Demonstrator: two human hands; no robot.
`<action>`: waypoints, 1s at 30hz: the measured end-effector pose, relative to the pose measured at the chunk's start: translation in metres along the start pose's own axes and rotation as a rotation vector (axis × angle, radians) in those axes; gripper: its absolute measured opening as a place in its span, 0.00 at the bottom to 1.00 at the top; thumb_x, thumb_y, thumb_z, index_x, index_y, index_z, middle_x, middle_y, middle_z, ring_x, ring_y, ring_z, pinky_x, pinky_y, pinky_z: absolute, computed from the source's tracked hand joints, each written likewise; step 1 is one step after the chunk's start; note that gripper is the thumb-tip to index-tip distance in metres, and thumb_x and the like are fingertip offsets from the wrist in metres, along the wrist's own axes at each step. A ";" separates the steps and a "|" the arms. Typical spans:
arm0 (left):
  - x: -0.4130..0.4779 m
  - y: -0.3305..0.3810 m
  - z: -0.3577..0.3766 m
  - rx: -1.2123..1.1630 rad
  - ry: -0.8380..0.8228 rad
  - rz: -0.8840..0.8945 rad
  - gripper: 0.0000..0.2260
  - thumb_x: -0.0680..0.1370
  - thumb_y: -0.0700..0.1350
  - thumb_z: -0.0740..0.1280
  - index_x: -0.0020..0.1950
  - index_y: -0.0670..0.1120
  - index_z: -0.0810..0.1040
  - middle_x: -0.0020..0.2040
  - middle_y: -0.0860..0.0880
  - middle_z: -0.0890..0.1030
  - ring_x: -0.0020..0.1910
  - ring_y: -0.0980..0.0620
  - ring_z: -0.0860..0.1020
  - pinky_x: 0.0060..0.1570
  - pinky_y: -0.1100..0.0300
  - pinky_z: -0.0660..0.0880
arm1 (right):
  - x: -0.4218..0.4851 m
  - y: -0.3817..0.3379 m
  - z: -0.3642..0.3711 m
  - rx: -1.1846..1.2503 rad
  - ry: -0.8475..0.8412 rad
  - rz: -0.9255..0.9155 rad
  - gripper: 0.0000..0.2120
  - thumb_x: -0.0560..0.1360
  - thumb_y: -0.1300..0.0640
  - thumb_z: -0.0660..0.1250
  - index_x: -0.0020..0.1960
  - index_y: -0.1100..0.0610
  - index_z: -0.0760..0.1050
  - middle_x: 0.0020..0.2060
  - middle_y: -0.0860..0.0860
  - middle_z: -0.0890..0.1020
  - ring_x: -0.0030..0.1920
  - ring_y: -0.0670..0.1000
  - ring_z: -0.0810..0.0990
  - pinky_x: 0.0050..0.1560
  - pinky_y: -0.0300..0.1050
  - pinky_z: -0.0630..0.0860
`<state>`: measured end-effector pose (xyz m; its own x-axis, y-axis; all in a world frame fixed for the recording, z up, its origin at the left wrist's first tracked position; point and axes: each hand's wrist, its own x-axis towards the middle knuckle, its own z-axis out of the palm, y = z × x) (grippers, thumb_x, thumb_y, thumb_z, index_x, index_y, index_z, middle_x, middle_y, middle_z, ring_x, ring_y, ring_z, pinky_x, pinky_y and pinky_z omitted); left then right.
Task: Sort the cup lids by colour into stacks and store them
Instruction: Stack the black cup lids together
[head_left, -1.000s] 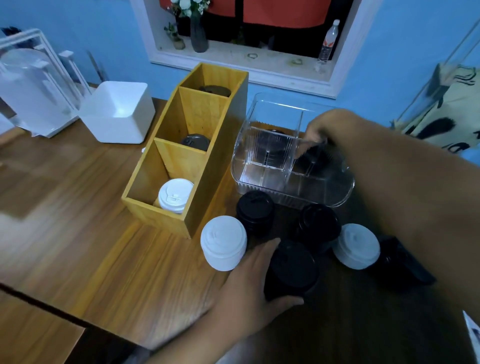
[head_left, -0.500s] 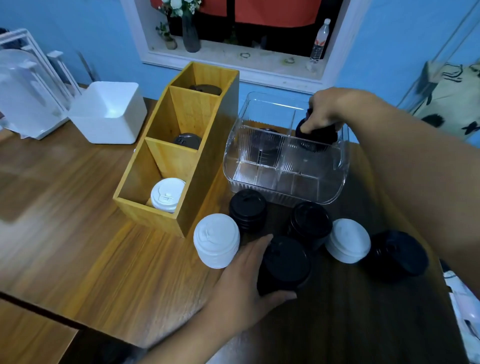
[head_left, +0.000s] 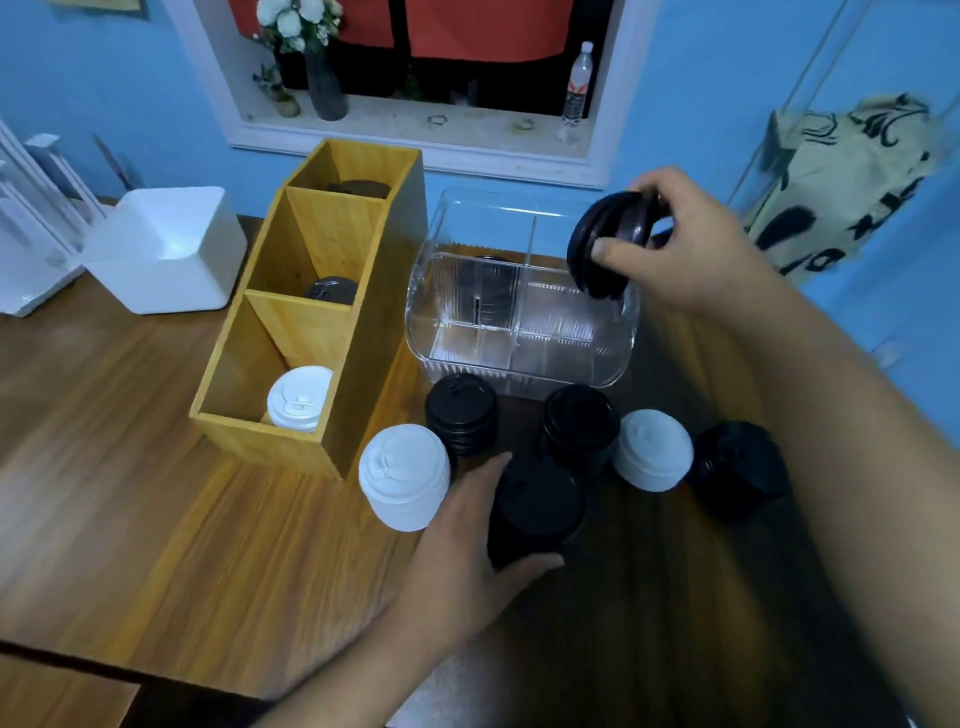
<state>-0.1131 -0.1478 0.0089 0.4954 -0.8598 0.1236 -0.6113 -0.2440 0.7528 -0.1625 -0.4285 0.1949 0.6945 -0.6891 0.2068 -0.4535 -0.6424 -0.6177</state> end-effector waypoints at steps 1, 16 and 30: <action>0.001 0.000 0.000 -0.002 0.001 0.003 0.44 0.70 0.70 0.72 0.80 0.57 0.60 0.71 0.69 0.64 0.70 0.75 0.61 0.67 0.78 0.56 | -0.034 0.002 0.003 0.125 0.009 0.004 0.21 0.72 0.50 0.75 0.61 0.49 0.72 0.51 0.45 0.80 0.47 0.44 0.80 0.47 0.41 0.76; 0.003 -0.001 0.003 -0.052 0.008 0.052 0.43 0.71 0.61 0.76 0.80 0.49 0.62 0.73 0.54 0.71 0.73 0.60 0.68 0.73 0.65 0.64 | -0.265 0.092 0.091 0.145 0.074 0.180 0.39 0.63 0.47 0.83 0.65 0.49 0.63 0.61 0.45 0.68 0.61 0.40 0.72 0.57 0.29 0.69; 0.003 0.001 0.005 -0.085 0.002 0.076 0.41 0.72 0.58 0.78 0.78 0.48 0.64 0.71 0.53 0.73 0.72 0.56 0.71 0.71 0.51 0.70 | -0.232 0.073 0.060 -0.215 -0.205 0.188 0.40 0.67 0.26 0.68 0.71 0.44 0.65 0.63 0.40 0.71 0.63 0.45 0.69 0.59 0.41 0.67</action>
<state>-0.1150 -0.1529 0.0066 0.4508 -0.8735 0.1840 -0.5930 -0.1389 0.7931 -0.3230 -0.2956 0.0569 0.6758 -0.7341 -0.0657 -0.6760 -0.5819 -0.4522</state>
